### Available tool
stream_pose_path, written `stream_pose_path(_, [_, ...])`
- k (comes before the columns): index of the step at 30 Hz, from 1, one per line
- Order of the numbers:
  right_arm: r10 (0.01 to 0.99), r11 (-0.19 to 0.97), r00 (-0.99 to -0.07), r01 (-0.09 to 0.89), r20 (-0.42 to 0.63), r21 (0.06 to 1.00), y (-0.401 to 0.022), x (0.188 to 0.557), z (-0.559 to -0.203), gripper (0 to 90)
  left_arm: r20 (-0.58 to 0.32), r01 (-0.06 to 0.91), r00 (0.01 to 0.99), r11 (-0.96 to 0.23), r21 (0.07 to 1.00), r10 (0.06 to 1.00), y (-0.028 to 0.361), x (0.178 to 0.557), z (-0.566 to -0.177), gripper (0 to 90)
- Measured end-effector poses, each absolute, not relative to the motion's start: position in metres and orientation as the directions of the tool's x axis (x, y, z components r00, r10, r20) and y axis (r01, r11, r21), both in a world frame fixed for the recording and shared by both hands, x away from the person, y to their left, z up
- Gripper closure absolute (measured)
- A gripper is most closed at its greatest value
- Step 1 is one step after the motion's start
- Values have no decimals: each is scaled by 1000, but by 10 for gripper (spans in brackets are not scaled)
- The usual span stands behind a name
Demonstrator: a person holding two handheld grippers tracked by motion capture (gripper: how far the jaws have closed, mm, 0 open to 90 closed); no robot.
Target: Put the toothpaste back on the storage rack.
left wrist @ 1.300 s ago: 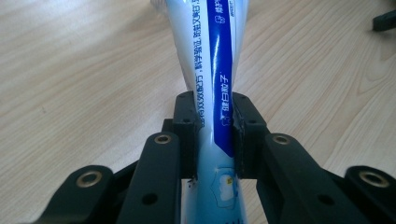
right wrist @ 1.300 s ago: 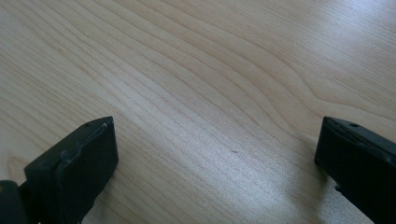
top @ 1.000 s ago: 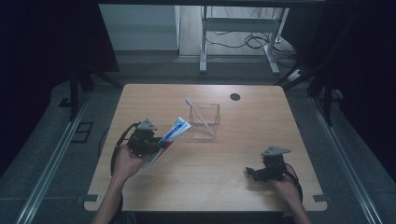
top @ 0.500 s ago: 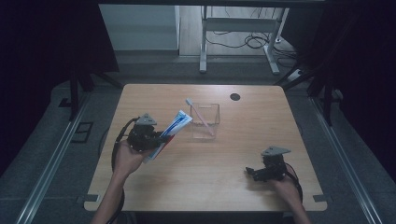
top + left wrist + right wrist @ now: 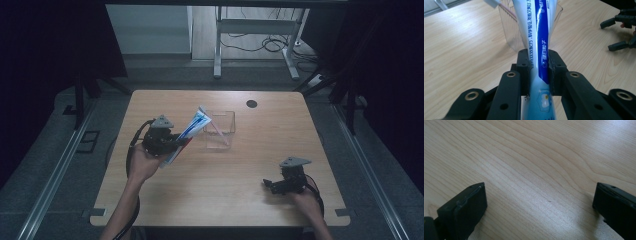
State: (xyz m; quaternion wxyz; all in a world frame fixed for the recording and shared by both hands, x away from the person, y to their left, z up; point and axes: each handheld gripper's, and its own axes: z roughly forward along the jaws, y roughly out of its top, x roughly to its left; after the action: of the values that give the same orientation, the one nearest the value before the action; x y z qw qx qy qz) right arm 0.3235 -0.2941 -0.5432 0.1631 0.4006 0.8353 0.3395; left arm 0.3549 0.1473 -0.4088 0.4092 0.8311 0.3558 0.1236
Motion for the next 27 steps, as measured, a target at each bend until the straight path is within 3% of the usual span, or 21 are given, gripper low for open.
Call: stream_pose_path(27, [779,449,-626,557,-2,699,-294,324,-543,0,-59,441,725,-397,805,686,119,379,-398,748])
